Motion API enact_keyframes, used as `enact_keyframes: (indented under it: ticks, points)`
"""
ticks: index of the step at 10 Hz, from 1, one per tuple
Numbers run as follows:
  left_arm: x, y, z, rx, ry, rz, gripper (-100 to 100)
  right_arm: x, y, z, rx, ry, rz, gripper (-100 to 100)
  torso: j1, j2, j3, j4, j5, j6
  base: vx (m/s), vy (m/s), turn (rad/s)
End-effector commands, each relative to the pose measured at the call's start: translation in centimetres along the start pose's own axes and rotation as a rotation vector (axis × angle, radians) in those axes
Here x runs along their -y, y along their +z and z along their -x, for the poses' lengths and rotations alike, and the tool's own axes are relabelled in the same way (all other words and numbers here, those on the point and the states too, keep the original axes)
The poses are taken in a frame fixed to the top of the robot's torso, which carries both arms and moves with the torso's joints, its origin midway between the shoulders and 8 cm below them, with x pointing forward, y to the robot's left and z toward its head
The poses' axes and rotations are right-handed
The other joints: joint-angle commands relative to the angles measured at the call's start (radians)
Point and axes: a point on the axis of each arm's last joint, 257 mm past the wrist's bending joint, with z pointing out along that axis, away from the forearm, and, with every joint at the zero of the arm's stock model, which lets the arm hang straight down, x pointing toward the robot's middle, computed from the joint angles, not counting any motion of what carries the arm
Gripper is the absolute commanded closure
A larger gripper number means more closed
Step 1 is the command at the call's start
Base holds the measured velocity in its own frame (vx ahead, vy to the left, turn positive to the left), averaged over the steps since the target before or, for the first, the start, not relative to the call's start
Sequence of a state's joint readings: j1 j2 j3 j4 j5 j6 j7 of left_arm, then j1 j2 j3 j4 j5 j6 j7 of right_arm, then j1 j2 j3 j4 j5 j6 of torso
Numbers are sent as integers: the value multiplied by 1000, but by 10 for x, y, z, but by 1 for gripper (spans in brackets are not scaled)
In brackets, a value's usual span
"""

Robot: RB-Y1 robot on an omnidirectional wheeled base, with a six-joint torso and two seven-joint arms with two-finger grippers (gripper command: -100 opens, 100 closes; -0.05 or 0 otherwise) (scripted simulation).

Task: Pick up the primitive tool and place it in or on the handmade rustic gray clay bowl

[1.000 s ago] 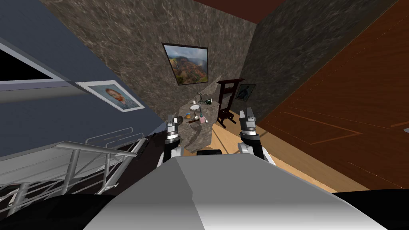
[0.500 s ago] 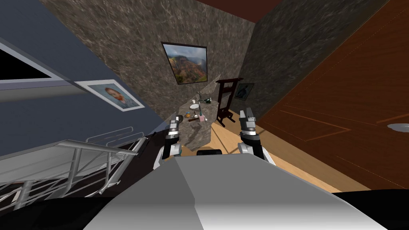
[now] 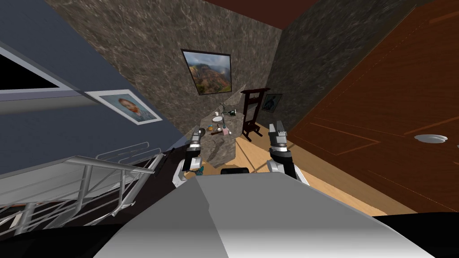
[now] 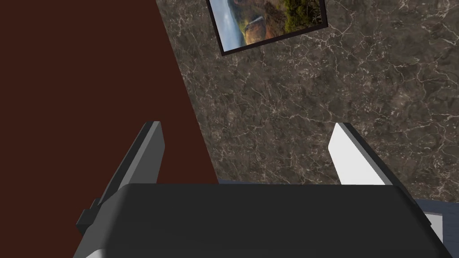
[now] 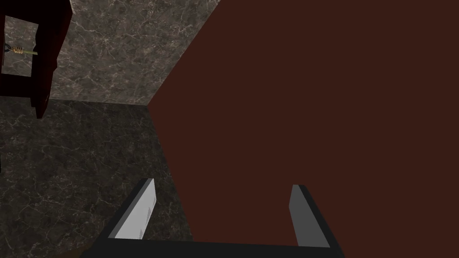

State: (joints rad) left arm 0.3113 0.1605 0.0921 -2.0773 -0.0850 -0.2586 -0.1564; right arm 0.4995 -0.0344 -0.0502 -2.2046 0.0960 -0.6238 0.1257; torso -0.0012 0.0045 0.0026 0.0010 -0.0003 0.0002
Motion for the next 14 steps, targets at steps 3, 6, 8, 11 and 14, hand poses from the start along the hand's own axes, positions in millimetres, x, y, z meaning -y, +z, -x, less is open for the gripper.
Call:
enact_keyframes:
  ticks: [3, 6, 8, 11, 14]
  points:
    - [-29, 15, 5, -16, 26, 81, -100, 0, 0, 0, 0, 0, 0, 0, 0, 0, 0, 0, 0, 0, -65, -25, -22]
    - [-46, 23, 10, -21, 42, 128, -100, 0, 0, 0, 0, 0, 0, 0, 1, -1, -1, 0, 0, 0, -44, -10, -20]
    - [-63, 32, 17, -22, 57, 179, -100, 0, 0, 0, 0, 0, 0, 0, 0, -3, -2, -1, 0, 0, -34, -21, -37]
    - [-82, 40, 26, -20, 71, 234, -100, 0, 0, 0, 0, 0, 0, 0, 0, -2, -1, 0, 0, 0, -36, -18, -24]
    - [-101, 48, 36, -15, 81, 293, -100, 0, 0, 0, 0, 0, 0, 0, 0, -3, -2, -1, 0, 0, -24, -16, -27]
